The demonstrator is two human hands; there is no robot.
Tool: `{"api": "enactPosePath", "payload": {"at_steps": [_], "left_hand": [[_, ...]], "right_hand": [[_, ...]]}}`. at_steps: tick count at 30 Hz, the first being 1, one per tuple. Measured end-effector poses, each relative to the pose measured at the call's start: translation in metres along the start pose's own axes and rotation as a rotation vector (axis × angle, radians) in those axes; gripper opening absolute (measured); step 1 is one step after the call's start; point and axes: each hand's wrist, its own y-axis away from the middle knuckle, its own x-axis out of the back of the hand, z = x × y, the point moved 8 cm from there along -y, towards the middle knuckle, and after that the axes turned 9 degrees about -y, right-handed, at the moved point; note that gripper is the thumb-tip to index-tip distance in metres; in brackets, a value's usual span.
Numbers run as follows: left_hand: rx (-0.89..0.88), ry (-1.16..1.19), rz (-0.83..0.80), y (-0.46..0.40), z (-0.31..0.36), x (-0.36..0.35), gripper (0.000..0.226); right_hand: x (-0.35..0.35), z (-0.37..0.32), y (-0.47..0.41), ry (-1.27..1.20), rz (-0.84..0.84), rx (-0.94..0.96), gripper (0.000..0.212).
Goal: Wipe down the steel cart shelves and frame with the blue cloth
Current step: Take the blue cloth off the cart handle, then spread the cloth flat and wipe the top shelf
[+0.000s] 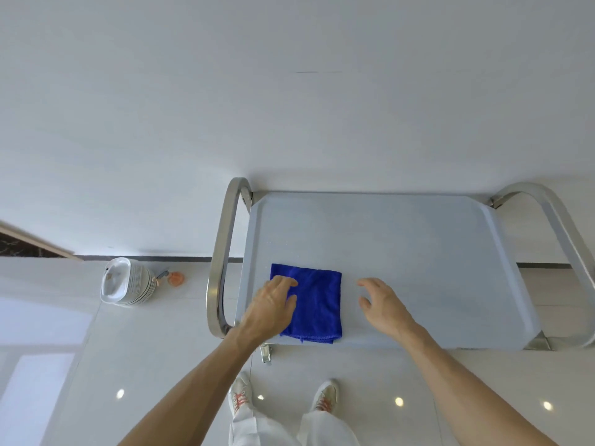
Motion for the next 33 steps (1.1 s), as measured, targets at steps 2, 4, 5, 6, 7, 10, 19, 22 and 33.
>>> {"api": "enactPosePath", "payload": {"at_steps": [2, 4, 5, 6, 7, 10, 19, 22, 33], "left_hand": [[-0.048, -0.076, 0.007, -0.010, 0.010, -0.016, 0.042], [-0.078, -0.156, 0.011, -0.021, 0.018, -0.030, 0.048], [-0.091, -0.201, 0.015, -0.027, 0.022, -0.037, 0.050], [-0.106, -0.243, 0.021, -0.033, 0.026, -0.044, 0.052], [-0.119, -0.277, 0.028, -0.038, 0.030, -0.052, 0.054], [-0.099, -0.352, 0.012, -0.054, 0.034, -0.078, 0.061], [-0.020, -0.457, 0.108, -0.020, -0.003, -0.134, 0.063], [0.031, -0.474, 0.105, 0.004, -0.027, -0.130, 0.064], [0.326, -0.402, 0.203, -0.113, -0.059, -0.074, 0.066]], "right_hand": [[-0.004, 0.009, -0.011, 0.172, 0.040, 0.051, 0.049], [-0.007, 0.015, -0.022, 0.305, 0.076, 0.066, 0.053], [-0.008, 0.017, -0.028, 0.347, 0.092, 0.076, 0.055], [-0.011, 0.020, -0.033, 0.378, 0.105, 0.085, 0.056], [-0.015, 0.022, -0.037, 0.395, 0.114, 0.088, 0.056], [-0.032, 0.036, -0.041, 0.420, 0.155, 0.087, 0.057], [-0.051, 0.056, -0.047, 0.444, 0.343, 0.174, 0.057], [-0.053, 0.055, -0.043, 0.417, 0.349, 0.168, 0.058], [-0.052, 0.058, -0.043, 0.432, 0.411, 0.204, 0.058]]}}
